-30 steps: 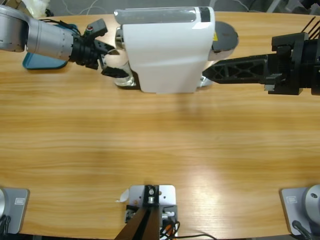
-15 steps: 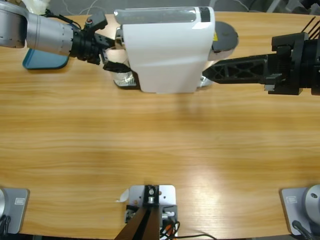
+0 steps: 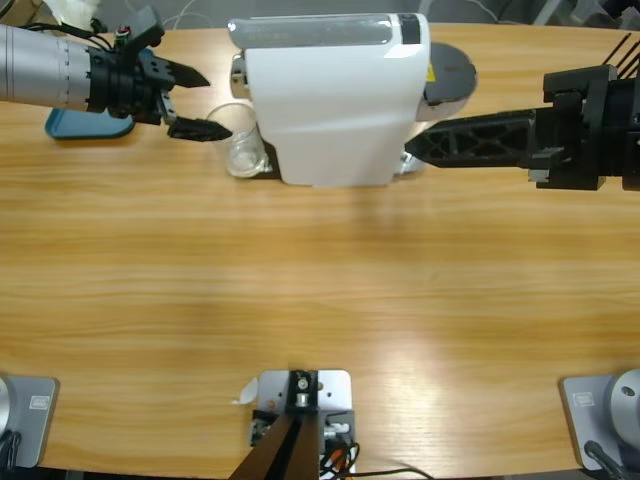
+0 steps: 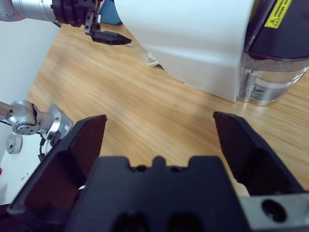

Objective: Pour coffee

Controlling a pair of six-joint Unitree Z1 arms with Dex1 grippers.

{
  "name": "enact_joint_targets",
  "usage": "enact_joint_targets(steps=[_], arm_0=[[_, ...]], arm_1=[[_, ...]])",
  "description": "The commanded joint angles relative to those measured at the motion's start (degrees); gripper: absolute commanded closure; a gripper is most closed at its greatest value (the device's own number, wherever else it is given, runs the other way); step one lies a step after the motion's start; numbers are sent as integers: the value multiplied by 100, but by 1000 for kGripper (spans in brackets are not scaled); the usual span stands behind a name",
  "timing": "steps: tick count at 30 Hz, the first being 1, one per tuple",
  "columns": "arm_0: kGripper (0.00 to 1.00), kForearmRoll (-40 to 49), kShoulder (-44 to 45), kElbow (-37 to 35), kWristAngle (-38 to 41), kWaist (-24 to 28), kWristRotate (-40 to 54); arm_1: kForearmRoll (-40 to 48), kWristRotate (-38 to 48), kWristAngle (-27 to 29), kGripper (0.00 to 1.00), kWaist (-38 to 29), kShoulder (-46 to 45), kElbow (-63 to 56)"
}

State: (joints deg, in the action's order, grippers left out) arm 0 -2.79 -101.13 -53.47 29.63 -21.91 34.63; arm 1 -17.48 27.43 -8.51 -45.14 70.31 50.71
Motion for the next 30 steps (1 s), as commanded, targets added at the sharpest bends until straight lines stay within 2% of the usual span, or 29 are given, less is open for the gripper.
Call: enact_joint_targets(steps=[1, 4, 7, 8, 9, 10, 11, 12, 14, 17, 20, 24, 26, 30], arm_0=[[4, -25, 702, 471, -153, 161, -221], [4, 191, 1403, 714, -168, 186, -603], [4, 813, 2228, 759, -515, 196, -1109], [4, 1077, 2483, 759, -669, 191, -1308], [4, 1358, 2708, 759, -803, 184, -1468], [4, 1622, 2904, 798, -923, 178, -1607], [4, 1854, 3077, 865, -1054, 171, -1761], [4, 2061, 3251, 965, -1176, 161, -1995], [5, 2239, 3449, 1092, -1253, 157, -2327], [8, 2316, 3555, 1190, -1550, 110, -2967], [4, 2256, 3525, 1287, -1807, -45, -3194], [2, 2212, 3339, 1296, -1856, -124, -3192], [0, 2212, 3177, 1306, -1896, -145, -3169], [0, 2193, 2897, 1313, -1926, -266, -3120]], arm_1=[[21, 8, -83, 0, 41, 27, -168], [95, -17, -72, 0, 41, -35, -159], [-40, -61, -58, 0, 83, -63, 99], [-241, -82, -55, 11, 206, -33, 294], [-661, -121, -48, 69, 378, 71, 648], [-928, -194, -20, 179, 498, 180, 932], [-1074, -207, 12, 439, 593, 306, 1157], [-1170, -209, 72, 653, 647, 440, 1359], [-1188, -203, 225, 980, 744, 732, 1690], [-1167, -233, 209, 1000, 979, 1206, 2212], [-1206, -344, 154, 1000, 1204, 1723, 2753], [-1469, -344, -413, 1000, 1595, 2338, 3416], [-1942, -361, -579, 1000, 1690, 2609, 3891], [-2788, -484, -547, 1000, 1825, 3024, 4487]])
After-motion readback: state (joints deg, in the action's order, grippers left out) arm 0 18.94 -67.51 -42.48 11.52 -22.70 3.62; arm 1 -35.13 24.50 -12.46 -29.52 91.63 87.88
